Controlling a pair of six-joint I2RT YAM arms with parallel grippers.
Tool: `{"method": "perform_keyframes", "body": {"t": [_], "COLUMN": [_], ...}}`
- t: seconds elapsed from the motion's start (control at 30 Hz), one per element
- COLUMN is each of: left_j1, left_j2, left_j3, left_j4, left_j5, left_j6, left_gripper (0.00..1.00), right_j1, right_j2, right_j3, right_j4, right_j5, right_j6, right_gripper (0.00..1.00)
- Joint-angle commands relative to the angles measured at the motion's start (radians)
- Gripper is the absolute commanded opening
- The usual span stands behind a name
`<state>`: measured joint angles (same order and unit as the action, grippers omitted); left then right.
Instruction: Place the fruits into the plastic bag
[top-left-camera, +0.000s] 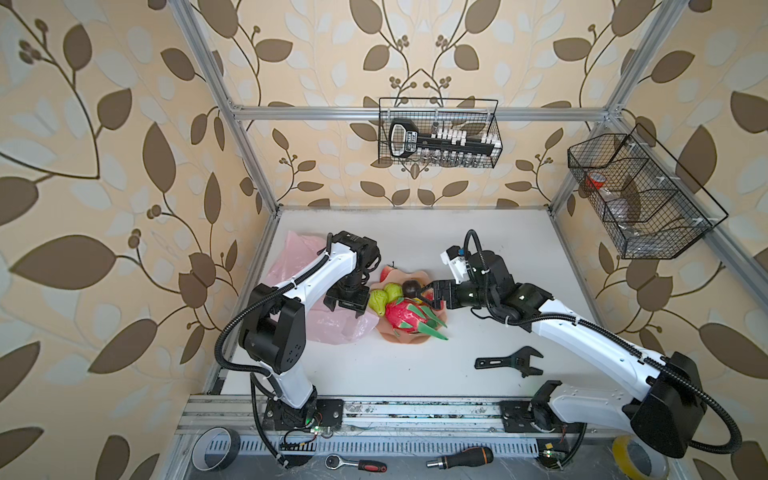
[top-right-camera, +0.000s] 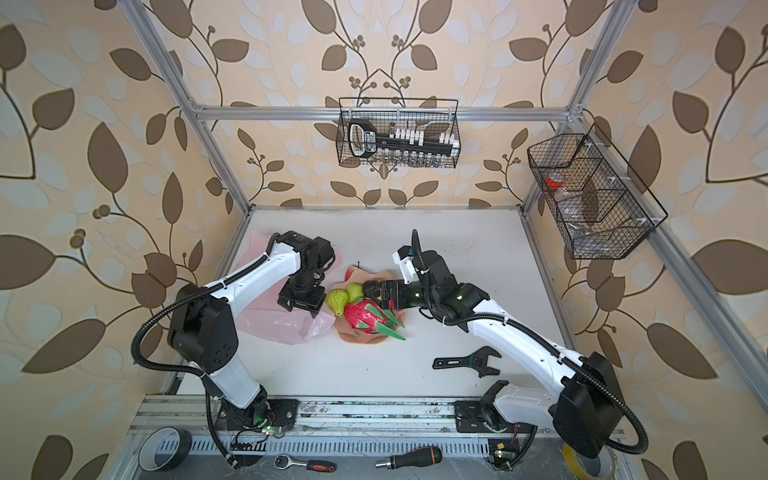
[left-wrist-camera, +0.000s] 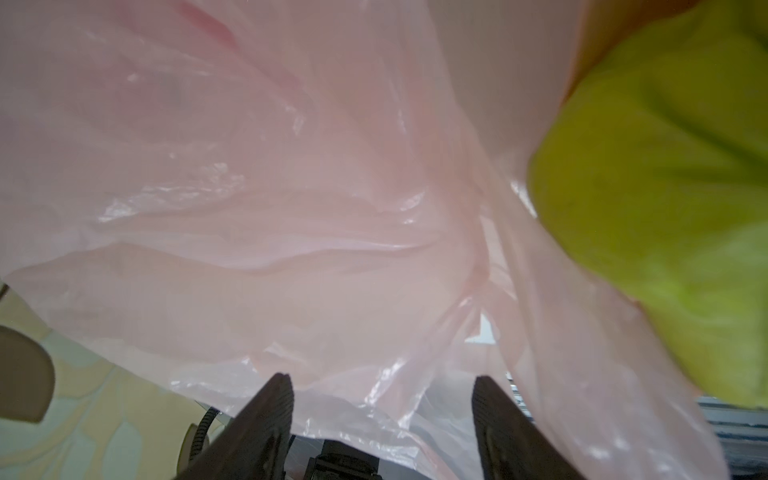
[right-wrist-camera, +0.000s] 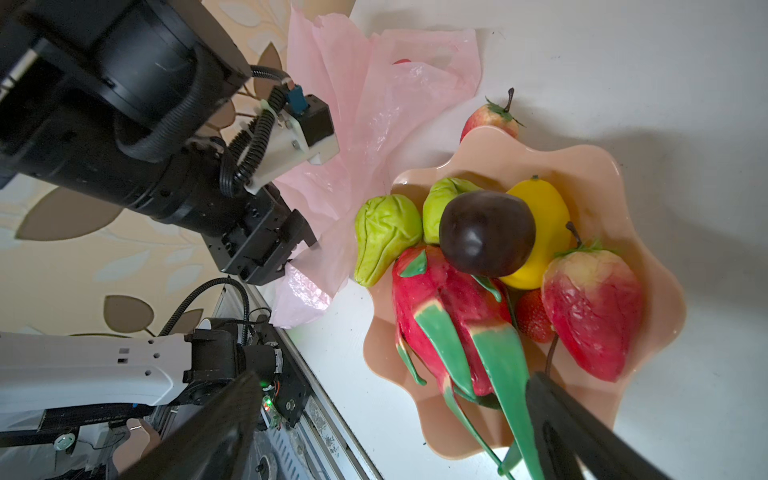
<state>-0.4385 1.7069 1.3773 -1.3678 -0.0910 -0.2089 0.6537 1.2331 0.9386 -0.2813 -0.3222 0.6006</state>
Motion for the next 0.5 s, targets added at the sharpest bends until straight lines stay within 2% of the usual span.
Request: {"method": "perform_keyframes", "body": {"t": [0.0,0.1,0.2,0.23,0.47], "left_j1": [-0.007,-0.006,-0.011,-0.011,-0.011], "left_j2": [0.009,0.018,0.022,0.022,0.010], "left_j3": [-0.032,-0.054,-0.065,-0.067,-0.061], "left_j4": [0.001,0.028,0.043,0.050,0.051], "left_j5": [-0.049,-0.056,-0.077,-0.084,-0.124], "left_j6": [-0.010,-0.014,-0.020,-0.020,-0.016], "left_gripper": [0.72,0.71,0.67,0.63,0.14], "right_j1": [-0.004,-0.005,-0.004,-0.003,-0.001], "right_j2": [-0.021,-0.023,-0.021,-0.020,-0.018], "right_j3": [-0.020,-0.023,-0.023,-0.024,-0.021], "right_j4": [-0.005,0.001,0.007,0.010,0.036], "right_j5": [-0.003,-0.003,0.000,-0.001,0.003], "right_j6": [-0.012,-0.007,-0.002,-0.001,0.016], "right_gripper": [1.00,1.00,1.00,1.00,1.00]}}
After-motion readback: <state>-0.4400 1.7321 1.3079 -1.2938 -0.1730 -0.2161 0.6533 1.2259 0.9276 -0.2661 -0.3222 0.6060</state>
